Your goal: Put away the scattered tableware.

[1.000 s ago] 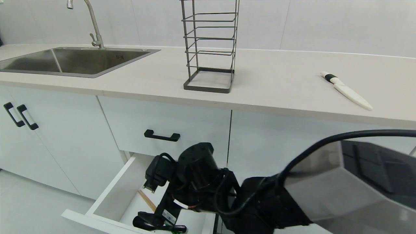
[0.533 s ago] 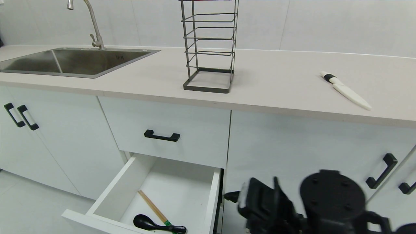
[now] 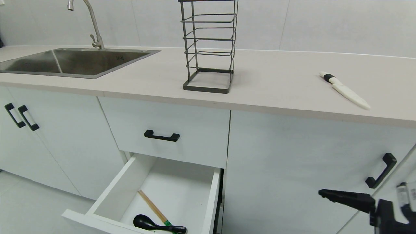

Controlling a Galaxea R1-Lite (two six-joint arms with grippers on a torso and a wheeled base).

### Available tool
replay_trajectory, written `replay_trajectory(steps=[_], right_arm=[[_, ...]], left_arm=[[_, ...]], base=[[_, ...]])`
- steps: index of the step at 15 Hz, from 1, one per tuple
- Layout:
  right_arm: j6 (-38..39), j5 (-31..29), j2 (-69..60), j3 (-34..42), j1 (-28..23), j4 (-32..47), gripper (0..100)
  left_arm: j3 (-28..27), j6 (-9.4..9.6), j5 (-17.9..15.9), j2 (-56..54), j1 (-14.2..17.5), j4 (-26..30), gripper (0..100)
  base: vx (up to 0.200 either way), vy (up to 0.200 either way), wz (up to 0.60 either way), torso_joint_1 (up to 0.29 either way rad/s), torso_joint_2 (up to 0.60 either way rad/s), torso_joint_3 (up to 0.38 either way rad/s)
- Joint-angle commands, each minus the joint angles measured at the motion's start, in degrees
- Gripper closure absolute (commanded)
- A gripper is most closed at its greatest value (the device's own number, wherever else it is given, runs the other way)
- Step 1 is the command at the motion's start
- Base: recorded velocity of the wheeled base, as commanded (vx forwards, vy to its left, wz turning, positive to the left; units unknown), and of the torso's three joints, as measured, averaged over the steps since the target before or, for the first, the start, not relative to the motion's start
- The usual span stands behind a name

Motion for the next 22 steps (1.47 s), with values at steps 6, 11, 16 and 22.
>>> replay_trajectory(steps=[6,11,16,22], right_arm=[[0.0,3.9,-33.2,1.8,-29.1,7.0,0],[0.2,21.4,-49.5,2.4,-56.9,12.6,0],[-3.4,32.3,-55.2,7.6,-51.7,18.1,0],[1.0,34.2,-54.5,6.6,-42.5,19.3,0]], left_arm=[[0.0,0.02,0.0,0.1,0.0,0.0,0],[0.0,0.02,0.0,0.1,0.0,0.0,0],[0.0,0.11,0.0,0.1,0.0,0.0,0],[0.0,-0.16,0.0,0.1,0.0,-0.1,0]], base=[[0.000,0.000,0.00,0.000,0.00,0.000],[0.000,0.000,0.00,0.000,0.00,0.000],[0.000,0.000,0.00,0.000,0.00,0.000],[0.000,0.000,0.00,0.000,0.00,0.000]])
